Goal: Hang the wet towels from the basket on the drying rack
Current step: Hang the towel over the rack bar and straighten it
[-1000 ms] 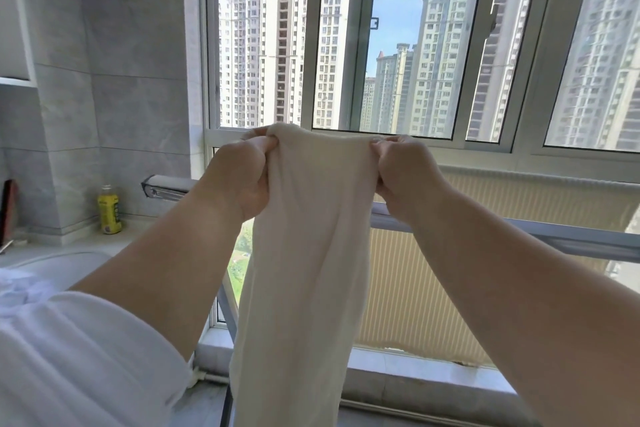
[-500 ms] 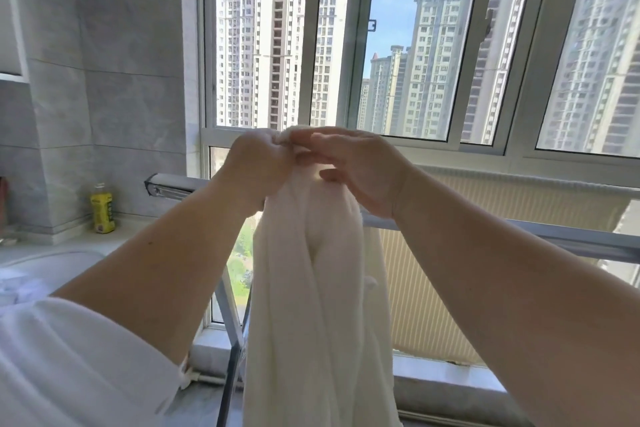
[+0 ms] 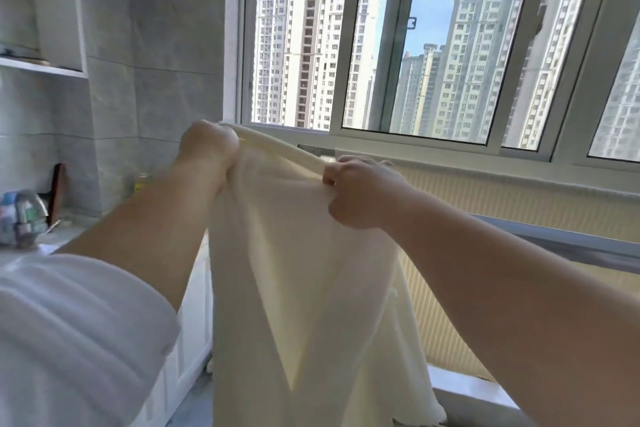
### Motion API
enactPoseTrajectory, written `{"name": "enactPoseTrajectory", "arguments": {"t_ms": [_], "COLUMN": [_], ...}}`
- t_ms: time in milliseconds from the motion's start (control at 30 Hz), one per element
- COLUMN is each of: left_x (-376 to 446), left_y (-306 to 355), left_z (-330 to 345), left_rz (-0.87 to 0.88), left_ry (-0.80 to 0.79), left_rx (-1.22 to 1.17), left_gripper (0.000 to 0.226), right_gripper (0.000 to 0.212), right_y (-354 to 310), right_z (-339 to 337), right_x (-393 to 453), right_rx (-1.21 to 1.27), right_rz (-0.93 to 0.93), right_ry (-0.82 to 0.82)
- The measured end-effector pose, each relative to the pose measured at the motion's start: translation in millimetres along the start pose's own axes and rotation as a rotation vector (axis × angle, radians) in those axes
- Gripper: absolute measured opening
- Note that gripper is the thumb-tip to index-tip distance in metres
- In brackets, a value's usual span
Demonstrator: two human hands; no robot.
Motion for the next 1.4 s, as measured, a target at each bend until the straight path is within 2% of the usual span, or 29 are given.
{"name": "enactPoseTrajectory", "arguments": {"t_ms": [67,100,200,333,433,533,733,833,933,1000,1100,1200,1300,1400], "left_x": [16.5,19.1,16.7,12.9,15.4,16.4,18.1,16.4,18.2,16.4,6.1,1.3,-0.6,-2.9], "left_y": [-13.7,-15.6,-12.2,-10.5,-16.3,-11.0,7.5,13.3,13.1,20.9,32.2,37.5,32.8,27.9], "left_z": [-13.5,-10.7,2.4,2.9,-9.0,-16.2,7.2,11.9,9.3,14.9,27.4,34.5,37.0,30.2], "left_rz": [-0.044,-0.037,0.063,0.162,0.159,0.152,0.023,0.107,0.149,0.203,0.277,0.35,0.342,0.332], "left_ry": [-0.003,-0.059,-0.172,-0.116,-0.048,-0.056,-0.168,-0.148,-0.097,-0.133,-0.201,-0.175,-0.159,-0.136], "left_rx": [0.125,0.189,0.321,0.35,0.362,0.205,-0.42,-0.456,-0.375,-0.141,0.125,0.249,0.316,0.332], "left_gripper": [0.04,0.039,0.032,0.039,0.037,0.033,0.037,0.036,0.029,0.024,0.029,0.023,0.02,0.023], "right_gripper": [0.036,0.036,0.04,0.042,0.042,0.047,0.059,0.051,0.036,0.033,0.034,0.042,0.047,0.036], "right_y": [0.0,1.8,-3.4,-30.1,-36.7,-26.5,-8.4,12.8,40.0,60.1,81.5,78.8,50.9,19.0], "right_z": [0.5,1.5,3.8,5.7,10.7,15.5,15.5,14.2,14.0,16.1,16.5,16.7,9.3,1.8], "right_x": [7.0,8.6,16.7,26.0,29.2,28.5,13.8,-1.6,-18.6,-27.8,-39.3,-41.9,-26.8,-12.6], "right_rx": [-0.019,-0.024,-0.015,0.054,0.08,0.101,-0.025,-0.039,-0.082,-0.106,-0.159,-0.219,-0.077,0.083], "right_rz": [0.017,0.03,0.043,-0.02,-0.038,-0.009,0.067,0.12,0.188,0.275,0.436,0.506,0.355,0.17], "right_ry": [-0.018,-0.033,-0.063,-0.029,-0.039,-0.087,-0.188,-0.204,-0.224,-0.267,-0.34,-0.405,-0.263,-0.091]}}
Point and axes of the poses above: each hand's wrist, its own x-axis towards the middle knuckle, its own z-axis out of the palm, y = z × x, the point moved 10 cm from there along x, towards the middle knuckle, and after that the axes turned 10 degrees about -y, right-handed, at the moved point
